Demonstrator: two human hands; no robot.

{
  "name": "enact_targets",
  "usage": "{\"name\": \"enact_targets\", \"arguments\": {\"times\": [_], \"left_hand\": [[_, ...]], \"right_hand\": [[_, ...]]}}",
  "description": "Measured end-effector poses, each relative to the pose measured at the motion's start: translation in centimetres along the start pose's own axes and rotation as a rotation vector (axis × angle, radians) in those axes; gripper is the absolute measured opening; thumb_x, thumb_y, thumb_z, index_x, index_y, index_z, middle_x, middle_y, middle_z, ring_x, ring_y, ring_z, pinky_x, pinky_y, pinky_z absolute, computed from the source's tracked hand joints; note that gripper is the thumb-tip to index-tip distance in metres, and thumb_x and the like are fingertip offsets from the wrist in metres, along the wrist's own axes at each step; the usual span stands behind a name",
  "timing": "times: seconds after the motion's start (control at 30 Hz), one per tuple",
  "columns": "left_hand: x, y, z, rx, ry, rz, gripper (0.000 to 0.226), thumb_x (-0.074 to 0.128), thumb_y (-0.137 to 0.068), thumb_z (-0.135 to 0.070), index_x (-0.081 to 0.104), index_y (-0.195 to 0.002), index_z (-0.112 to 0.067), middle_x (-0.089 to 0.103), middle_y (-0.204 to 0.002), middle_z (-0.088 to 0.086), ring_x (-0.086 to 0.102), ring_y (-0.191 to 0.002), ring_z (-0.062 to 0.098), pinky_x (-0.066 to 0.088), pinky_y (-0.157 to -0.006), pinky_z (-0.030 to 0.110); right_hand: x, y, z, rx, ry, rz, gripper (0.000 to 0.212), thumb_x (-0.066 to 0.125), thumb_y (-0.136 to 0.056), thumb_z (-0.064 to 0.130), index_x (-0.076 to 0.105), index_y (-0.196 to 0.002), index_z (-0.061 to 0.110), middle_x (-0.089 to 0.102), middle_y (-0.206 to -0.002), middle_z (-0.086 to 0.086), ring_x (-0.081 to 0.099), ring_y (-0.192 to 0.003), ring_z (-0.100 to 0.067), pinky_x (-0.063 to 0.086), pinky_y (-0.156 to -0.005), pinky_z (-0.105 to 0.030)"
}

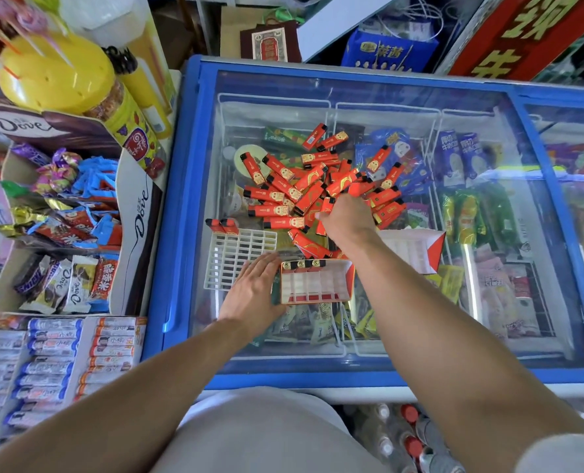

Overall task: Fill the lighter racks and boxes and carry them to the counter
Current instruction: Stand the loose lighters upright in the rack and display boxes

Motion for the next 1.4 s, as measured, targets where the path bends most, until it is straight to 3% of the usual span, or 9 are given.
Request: {"name": "enact_targets", "arguments": {"times": [0.23, 0.4, 0.47, 0.6, 0.7, 0.83, 1.03, 1.17, 1.4], "left_hand": [[-0.1, 0.0, 0.0, -0.013, 0.005, 0.014, 0.098, 0.084, -0.082, -0.031, 0.026, -0.159, -0.012, 0.027, -0.166, 0.003, 0.019, -0.154, 0.015, 0.011, -0.128, 0.035], [-0.1, 0.0, -0.1, -0.013, 0.01, 0.017, 0.096, 0.081, -0.085, -0.032, 0.024, -0.16, -0.012, 0.026, -0.167, 0.002, 0.017, -0.155, 0.015, 0.008, -0.127, 0.032], [-0.2, 0.1, -0.2, -0.021, 0.014, 0.015, 0.096, 0.081, -0.085, -0.03, 0.024, -0.16, -0.012, 0.026, -0.166, 0.002, 0.018, -0.155, 0.016, 0.009, -0.127, 0.031], [-0.3, 0.2, -0.4, -0.042, 0.026, 0.011, 0.097, 0.082, -0.084, -0.027, 0.024, -0.16, -0.01, 0.027, -0.166, 0.004, 0.019, -0.155, 0.017, 0.01, -0.127, 0.03], [-0.4, 0.3, -0.6, -0.054, 0.008, -0.003, 0.097, 0.081, -0.085, -0.024, 0.021, -0.161, -0.012, 0.025, -0.167, 0.002, 0.019, -0.155, 0.017, 0.006, -0.123, 0.026], [-0.6, 0.2, -0.9, -0.052, -0.027, 0.004, 0.096, 0.081, -0.086, -0.023, 0.021, -0.161, -0.013, 0.026, -0.167, 0.002, 0.022, -0.154, 0.018, 0.007, -0.119, 0.024], [-0.8, 0.1, -1.1, -0.062, -0.092, 0.02, 0.098, 0.081, -0.085, -0.029, 0.021, -0.161, -0.016, 0.027, -0.166, -0.003, 0.03, -0.151, 0.017, 0.032, -0.117, 0.031], [-0.8, 0.0, -1.0, -0.083, -0.093, 0.048, 0.102, 0.084, -0.083, -0.031, 0.02, -0.162, -0.018, 0.028, -0.166, 0.0, 0.032, -0.15, 0.018, 0.036, -0.116, 0.034], [-0.7, 0.1, -0.6, -0.118, -0.094, 0.079, 0.107, 0.086, -0.08, -0.033, 0.018, -0.162, -0.021, 0.027, -0.166, 0.005, 0.039, -0.147, 0.023, 0.044, -0.111, 0.037]], "right_hand": [[-0.5, -0.2, 0.5, 0.123, -0.118, 0.081, 0.028, 0.071, -0.093, 0.03, 0.061, -0.08, 0.007, 0.066, -0.061, -0.002, 0.065, -0.043, -0.012, 0.053, -0.044, -0.025], [-3.8, 3.2, 0.1, -0.155, -0.139, -0.096, 0.029, 0.068, -0.094, 0.033, 0.068, -0.113, 0.011, 0.065, -0.067, 0.008, 0.065, -0.058, -0.009, 0.057, -0.058, -0.028], [-5.2, 5.8, -0.8, -0.237, -0.18, -0.08, 0.03, 0.071, -0.09, 0.041, 0.071, -0.112, 0.021, 0.069, -0.08, 0.013, 0.064, -0.066, -0.001, 0.051, -0.059, -0.021], [-4.8, 10.1, -3.9, -0.252, -0.15, 0.086, 0.03, 0.074, -0.084, 0.052, 0.072, -0.109, 0.035, 0.066, -0.099, 0.016, 0.062, -0.074, -0.002, 0.049, -0.066, -0.026], [-3.4, 11.6, -5.1, -0.258, -0.153, 0.028, 0.029, 0.072, -0.088, 0.047, 0.069, -0.115, 0.036, 0.068, -0.105, 0.013, 0.062, -0.091, -0.008, 0.052, -0.077, -0.03], [-3.4, 12.5, -5.2, -0.348, -0.214, -0.161, 0.026, 0.061, -0.096, 0.047, 0.068, -0.116, 0.032, 0.07, -0.089, 0.007, 0.062, -0.074, -0.01, 0.053, -0.065, -0.033], [-4.3, 13.3, -5.3, -0.429, -0.256, -0.219, 0.025, 0.062, -0.095, 0.045, 0.069, -0.111, 0.028, 0.069, -0.092, 0.012, 0.063, -0.074, -0.007, 0.054, -0.064, -0.031], [-3.2, 12.2, -5.2, -0.386, 0.036, -0.055, 0.025, 0.064, -0.094, 0.048, 0.068, -0.113, 0.034, 0.069, -0.108, 0.017, 0.064, -0.093, -0.007, 0.048, -0.072, -0.024], [-0.7, 11.4, -5.1, -0.34, 0.087, -0.115, 0.022, 0.07, -0.091, 0.037, 0.071, -0.113, 0.034, 0.072, -0.113, 0.015, 0.068, -0.093, -0.008, 0.051, -0.069, -0.024]]}}
Point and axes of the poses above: each hand's wrist, its own y-axis away from the middle knuckle, its own x-axis out of the palm, z = x × y, the point moved 4 cm from there along -y, towards the middle knuckle
